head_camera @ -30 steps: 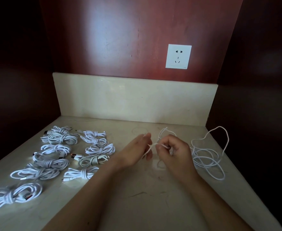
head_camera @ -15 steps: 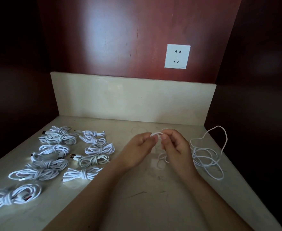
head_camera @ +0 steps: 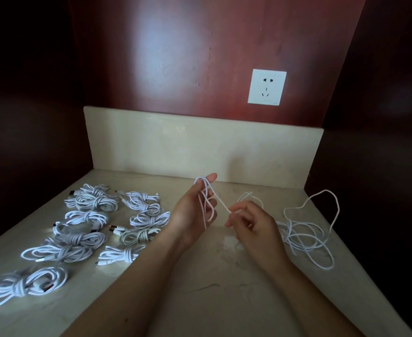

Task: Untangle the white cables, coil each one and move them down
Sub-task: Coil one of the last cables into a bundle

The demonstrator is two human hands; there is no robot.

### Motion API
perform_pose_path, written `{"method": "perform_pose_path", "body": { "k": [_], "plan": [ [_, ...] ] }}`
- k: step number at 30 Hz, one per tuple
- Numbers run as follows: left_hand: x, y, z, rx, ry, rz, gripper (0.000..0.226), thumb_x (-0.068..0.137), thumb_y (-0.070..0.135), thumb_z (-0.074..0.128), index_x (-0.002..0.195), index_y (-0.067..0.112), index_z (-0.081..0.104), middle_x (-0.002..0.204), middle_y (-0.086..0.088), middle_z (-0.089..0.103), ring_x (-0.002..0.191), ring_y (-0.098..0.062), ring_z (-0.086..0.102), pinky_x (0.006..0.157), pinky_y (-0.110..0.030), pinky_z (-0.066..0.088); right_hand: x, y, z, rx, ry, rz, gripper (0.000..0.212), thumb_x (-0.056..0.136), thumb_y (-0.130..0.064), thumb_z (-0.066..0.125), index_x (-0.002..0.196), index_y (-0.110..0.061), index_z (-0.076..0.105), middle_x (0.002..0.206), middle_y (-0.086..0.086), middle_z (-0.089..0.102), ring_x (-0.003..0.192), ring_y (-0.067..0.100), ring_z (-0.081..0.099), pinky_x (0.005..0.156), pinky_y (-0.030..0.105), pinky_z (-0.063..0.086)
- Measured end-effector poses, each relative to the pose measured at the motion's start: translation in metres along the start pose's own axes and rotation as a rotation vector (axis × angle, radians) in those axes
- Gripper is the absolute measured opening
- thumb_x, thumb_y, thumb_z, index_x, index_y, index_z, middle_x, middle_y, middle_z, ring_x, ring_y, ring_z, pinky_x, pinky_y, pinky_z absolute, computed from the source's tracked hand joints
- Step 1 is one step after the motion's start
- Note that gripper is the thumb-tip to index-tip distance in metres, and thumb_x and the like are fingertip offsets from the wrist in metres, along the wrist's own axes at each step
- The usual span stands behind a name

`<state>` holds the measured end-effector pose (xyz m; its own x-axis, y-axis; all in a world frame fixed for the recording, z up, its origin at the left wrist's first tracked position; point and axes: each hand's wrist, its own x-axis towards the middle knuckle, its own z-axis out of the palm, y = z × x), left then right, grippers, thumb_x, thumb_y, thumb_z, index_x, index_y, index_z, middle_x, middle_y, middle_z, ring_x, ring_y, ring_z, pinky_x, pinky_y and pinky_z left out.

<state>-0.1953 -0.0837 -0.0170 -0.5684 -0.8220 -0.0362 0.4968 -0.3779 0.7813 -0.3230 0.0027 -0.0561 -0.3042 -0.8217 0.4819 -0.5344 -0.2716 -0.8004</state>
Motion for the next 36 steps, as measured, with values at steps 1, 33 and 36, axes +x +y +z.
{"method": "perform_pose_path", "body": {
  "k": [1, 33, 36],
  "plan": [
    [0.0, 0.001, 0.0, -0.028, 0.012, -0.01, 0.026, 0.101, 0.032, 0.041, 0.108, 0.025, 0.065, 0.068, 0.008, 0.047, 0.053, -0.006, 0.039, 0.051, -0.02, 0.026, 0.0, 0.001, -0.001, -0.031, -0.011, -0.003, 0.009, 0.085, -0.026, 0.057, 0.09, -0.033, 0.061, 0.077, -0.01, 0.073, 0.066, 0.006, 0.063, 0.067, 0.039, 0.052],
    [-0.003, -0.006, 0.0, 0.582, 0.028, -0.039, 0.062, 0.093, 0.068, 0.01, 0.092, 0.018, 0.047, 0.069, 0.002, 0.052, 0.052, -0.011, 0.04, 0.047, -0.02, 0.025, -0.009, -0.017, -0.003, -0.448, -0.016, -0.378, 0.019, 0.095, -0.048, 0.047, 0.091, -0.033, 0.059, 0.078, -0.013, 0.061, 0.067, 0.003, 0.056, 0.06, 0.021, 0.04],
    [-0.007, -0.01, -0.002, 0.697, -0.179, -0.067, 0.071, 0.087, 0.073, 0.006, 0.075, 0.018, 0.048, 0.055, 0.001, 0.045, 0.044, -0.011, 0.036, 0.043, -0.019, 0.022, -0.005, -0.013, -0.006, -0.361, 0.124, -0.247, 0.022, 0.085, -0.049, 0.064, 0.079, -0.03, 0.056, 0.069, -0.013, 0.06, 0.062, 0.004, 0.056, 0.058, 0.025, 0.044]
  ]
}}
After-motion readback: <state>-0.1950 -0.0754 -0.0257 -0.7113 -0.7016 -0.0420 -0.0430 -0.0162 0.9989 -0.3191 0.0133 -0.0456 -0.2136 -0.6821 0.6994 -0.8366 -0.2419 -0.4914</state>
